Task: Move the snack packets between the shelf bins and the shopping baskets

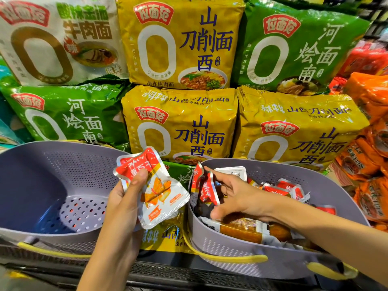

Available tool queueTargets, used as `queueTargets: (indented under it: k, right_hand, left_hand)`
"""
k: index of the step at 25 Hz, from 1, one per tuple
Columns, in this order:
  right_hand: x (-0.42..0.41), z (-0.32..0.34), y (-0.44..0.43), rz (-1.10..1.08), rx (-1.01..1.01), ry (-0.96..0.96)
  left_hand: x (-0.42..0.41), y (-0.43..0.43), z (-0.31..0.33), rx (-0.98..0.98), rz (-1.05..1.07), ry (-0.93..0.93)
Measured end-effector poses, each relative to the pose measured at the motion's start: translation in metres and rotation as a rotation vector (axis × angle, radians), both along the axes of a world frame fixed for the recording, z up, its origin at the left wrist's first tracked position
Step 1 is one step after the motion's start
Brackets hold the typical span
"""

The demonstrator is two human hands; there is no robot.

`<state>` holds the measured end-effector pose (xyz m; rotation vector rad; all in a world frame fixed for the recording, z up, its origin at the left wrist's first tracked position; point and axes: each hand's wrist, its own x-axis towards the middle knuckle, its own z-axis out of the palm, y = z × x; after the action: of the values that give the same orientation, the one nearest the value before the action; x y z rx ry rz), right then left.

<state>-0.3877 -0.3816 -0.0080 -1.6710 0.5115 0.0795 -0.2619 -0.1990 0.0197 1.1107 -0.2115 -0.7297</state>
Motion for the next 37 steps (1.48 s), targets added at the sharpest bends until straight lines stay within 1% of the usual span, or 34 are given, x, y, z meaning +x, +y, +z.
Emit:
queueTargets:
  k: [3,6,8,12,15,19,21,23,25,27,30,37]
  right_hand:
    - [0.002,0.003,0.002,-0.006,-0.034,0.021]
    - [0.006,0.009,0.007,-0.131,0.010,-0.083]
    - [0.010,0.008,0.012,-0.194,0.023,-0.091]
    - [0.015,0.005,0.023,-0.268,0.006,-0.030]
    - [0.021,0.009,0.032,-0.256,0.014,0.048]
    - [0.029,0.009,0.041,-0.347,0.055,0.042]
    - [0.031,0.009,0.043,-0.380,0.008,0.067]
    - [0.037,0.008,0.042,-0.445,-0.044,0.132]
    - [0.040,0.009,0.042,-0.485,-0.035,0.168]
    - [0.040,0.009,0.041,-0.514,0.025,0.158]
    - [0.036,0.009,0.034,-0.568,0.165,0.120]
    - [0.027,0.012,0.020,-0.670,0.381,0.024]
  left_hand:
    - [0.001,0.001,0.000,-0.009,0.003,0.017]
    - [0.000,0.001,0.003,-0.002,0.018,0.016]
    - [0.000,0.001,0.002,0.001,0.023,0.021]
    - [-0.001,0.002,0.001,-0.005,0.006,0.016]
    - [-0.003,0.002,0.002,0.008,0.019,0.014]
    - [-0.006,-0.002,0.001,-0.014,0.014,0.009]
    - [-0.007,-0.003,0.000,0.000,0.021,0.006]
    - [-0.007,-0.003,0.000,0.004,0.029,0.002]
    - [-0.007,-0.003,-0.001,0.003,0.035,-0.001]
    - [-0.007,-0.002,-0.001,-0.001,0.041,0.000]
    - [-0.008,-0.001,-0.001,-0.010,0.047,0.000]
    - [-0.010,-0.002,-0.004,-0.015,0.043,-0.007]
